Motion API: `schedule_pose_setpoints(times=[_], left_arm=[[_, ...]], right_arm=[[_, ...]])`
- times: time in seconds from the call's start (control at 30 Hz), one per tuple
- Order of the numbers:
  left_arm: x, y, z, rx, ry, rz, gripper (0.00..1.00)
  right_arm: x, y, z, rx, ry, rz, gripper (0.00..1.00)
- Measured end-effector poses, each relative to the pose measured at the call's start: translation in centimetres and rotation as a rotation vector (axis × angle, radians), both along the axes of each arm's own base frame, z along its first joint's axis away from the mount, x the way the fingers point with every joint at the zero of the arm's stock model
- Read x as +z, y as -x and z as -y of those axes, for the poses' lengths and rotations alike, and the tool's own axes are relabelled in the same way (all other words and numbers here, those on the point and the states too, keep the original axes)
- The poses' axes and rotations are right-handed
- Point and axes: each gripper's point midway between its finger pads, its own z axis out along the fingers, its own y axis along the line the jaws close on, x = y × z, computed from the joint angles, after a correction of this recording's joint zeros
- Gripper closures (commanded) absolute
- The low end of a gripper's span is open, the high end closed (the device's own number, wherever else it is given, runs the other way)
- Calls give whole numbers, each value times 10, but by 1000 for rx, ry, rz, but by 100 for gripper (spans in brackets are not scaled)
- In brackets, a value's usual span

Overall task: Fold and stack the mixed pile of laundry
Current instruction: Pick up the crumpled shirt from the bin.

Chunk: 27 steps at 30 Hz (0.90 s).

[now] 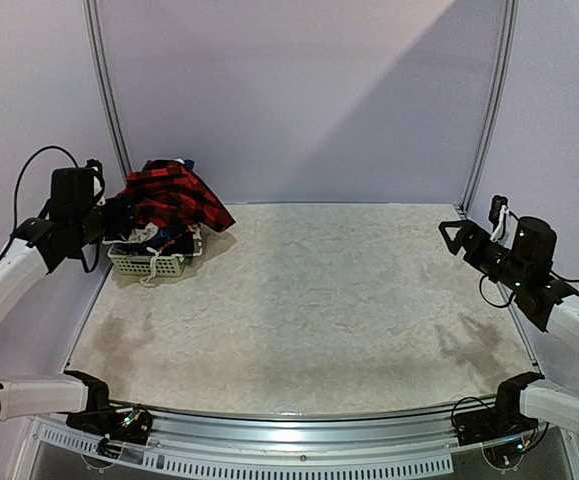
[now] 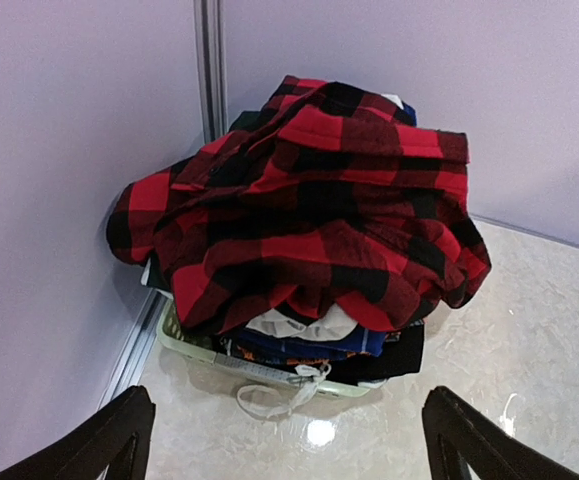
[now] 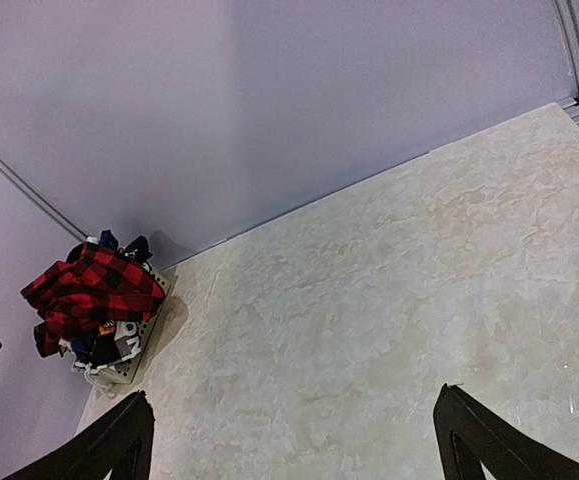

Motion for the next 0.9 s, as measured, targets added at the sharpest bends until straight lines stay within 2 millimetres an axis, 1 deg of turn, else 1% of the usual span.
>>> schedule_pose_setpoints(times=[0.07,0.13,0.27,0.33,0.4,0.5,0.63,0.7,0.9], left_arm=[[5,-14,3,-16,-8,-6,7],[6,-22,1,-20,-9,-14,7],[9,-50,-3,-32,1,-36,7],[8,-62,-3,-41,5,-50,8],[5,-72,-5,-47,14,-64,12],[1,-82,-12,-45,23,-79,17],[3,-100,-24,-38,35,-84,19],[-3,-108,-30,-36,45,-97,22],[-39,-122,-41,-44,79,-177,24]], right_arm=[[1,2,-4,22,1,3,1],[1,3,-7,40,2,5,1],[6,8,-14,84,-5,23,1],[10,12,-18,116,-10,43,1],[11,15,-22,142,-11,56,1],[11,19,-27,172,-10,59,1],[11,21,-32,200,-15,61,1],[11,21,-34,214,-18,64,1],[12,22,-39,234,-22,66,1]])
